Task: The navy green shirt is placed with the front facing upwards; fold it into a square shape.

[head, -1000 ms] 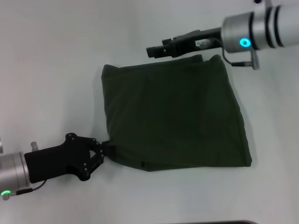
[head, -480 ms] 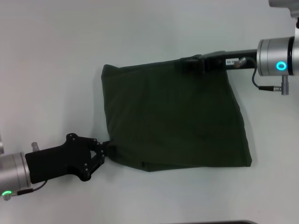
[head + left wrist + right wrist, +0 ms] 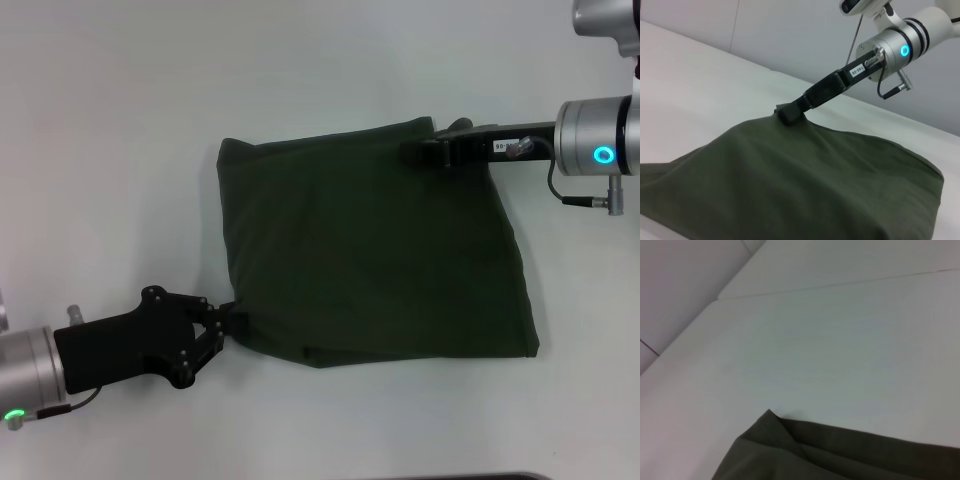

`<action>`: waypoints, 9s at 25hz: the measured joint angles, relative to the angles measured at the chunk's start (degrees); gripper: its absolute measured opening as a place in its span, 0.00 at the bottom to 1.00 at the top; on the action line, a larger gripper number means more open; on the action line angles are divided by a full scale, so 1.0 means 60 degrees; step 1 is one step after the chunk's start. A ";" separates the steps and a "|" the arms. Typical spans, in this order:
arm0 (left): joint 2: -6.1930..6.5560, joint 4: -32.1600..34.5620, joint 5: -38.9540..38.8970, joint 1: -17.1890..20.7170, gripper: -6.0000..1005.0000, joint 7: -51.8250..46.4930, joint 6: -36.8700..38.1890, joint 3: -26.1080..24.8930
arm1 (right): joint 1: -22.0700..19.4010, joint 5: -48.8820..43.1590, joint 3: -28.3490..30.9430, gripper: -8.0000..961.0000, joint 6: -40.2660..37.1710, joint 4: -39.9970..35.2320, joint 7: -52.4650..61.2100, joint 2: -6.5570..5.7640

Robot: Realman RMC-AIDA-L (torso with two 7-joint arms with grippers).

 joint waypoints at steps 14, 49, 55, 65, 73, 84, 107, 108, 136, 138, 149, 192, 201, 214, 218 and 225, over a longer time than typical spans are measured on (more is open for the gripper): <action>-0.0001 -0.0013 -0.0036 0.0026 0.05 0.0004 -0.0127 -0.0017 | 0.0052 -0.0123 0.0344 0.06 0.0165 -0.0015 -0.0242 0.0106; 0.0178 0.0975 -0.0097 0.0508 0.78 -0.1218 0.2166 -0.3823 | -0.0100 0.0599 0.2272 0.77 -0.2272 -0.0096 -0.2482 0.0003; 0.0081 0.0997 -0.0108 -0.0103 0.90 -0.1218 0.2512 -0.4010 | -0.0170 0.0582 0.2342 0.86 -0.2410 -0.0066 -0.3062 0.0058; -0.0023 0.0964 -0.0043 -0.0749 0.90 -0.1397 0.2840 -0.3609 | -0.0490 0.0550 0.2314 0.89 -0.3385 -0.0023 -0.4442 0.0034; 0.0092 0.1103 0.0000 -0.0692 0.90 -0.1911 0.3311 -0.2920 | -0.1081 0.0428 0.2202 0.88 -0.4555 0.0013 -0.5141 -0.0083; 0.0105 0.1113 0.0000 -0.0731 0.90 -0.2177 0.3305 -0.2681 | -0.1294 -0.0098 0.2195 0.87 -0.5244 0.0050 -0.5551 -0.0002; 0.0102 0.1213 -0.0001 -0.0769 0.89 -0.2319 0.3240 -0.2670 | -0.1258 -0.0125 0.2193 0.87 -0.5214 0.0051 -0.5443 -0.0084; 0.0102 0.1213 0.0000 -0.0769 0.89 -0.2328 0.3238 -0.2666 | -0.1252 -0.0134 0.2193 0.87 -0.5205 0.0051 -0.5440 -0.0084; -0.0245 0.1144 0.0010 -0.0700 0.88 -0.2265 0.1381 -0.1011 | -0.1227 -0.0111 0.2286 0.87 -0.5031 0.0051 -0.5389 -0.0007; -0.0247 0.1144 0.0016 -0.0661 0.88 -0.2257 0.1287 -0.0985 | -0.1239 -0.0107 0.2294 0.87 -0.5032 0.0052 -0.5389 -0.0001; -0.0273 0.0810 0.0497 -0.0599 0.65 -0.2225 0.0461 -0.0846 | -0.1285 -0.0090 0.2300 0.86 -0.5022 0.0166 -0.5389 0.0005; 0.0070 0.0624 0.0740 -0.0204 0.03 -0.2011 0.1014 -0.0951 | -0.1300 -0.0061 0.2443 0.85 -0.5088 0.0168 -0.5390 -0.0008; 0.0031 0.0630 0.0748 -0.0263 0.05 -0.2037 0.1023 -0.0943 | -0.1302 -0.0061 0.2548 0.85 -0.5098 0.0168 -0.5390 -0.0026; 0.0050 0.0627 0.0703 -0.0229 0.25 -0.2082 0.1366 -0.1137 | -0.1302 -0.0062 0.2694 0.85 -0.5137 0.0169 -0.5390 -0.0027; 0.0075 0.0639 0.0719 -0.0132 0.41 -0.2028 0.1461 -0.1097 | -0.1302 -0.0062 0.2695 0.85 -0.5139 0.0168 -0.5390 -0.0032; 0.0088 0.0645 0.0715 -0.0101 0.70 -0.2016 0.1595 -0.1155 | -0.1273 -0.0062 0.2693 0.85 -0.5139 0.0168 -0.5406 -0.0019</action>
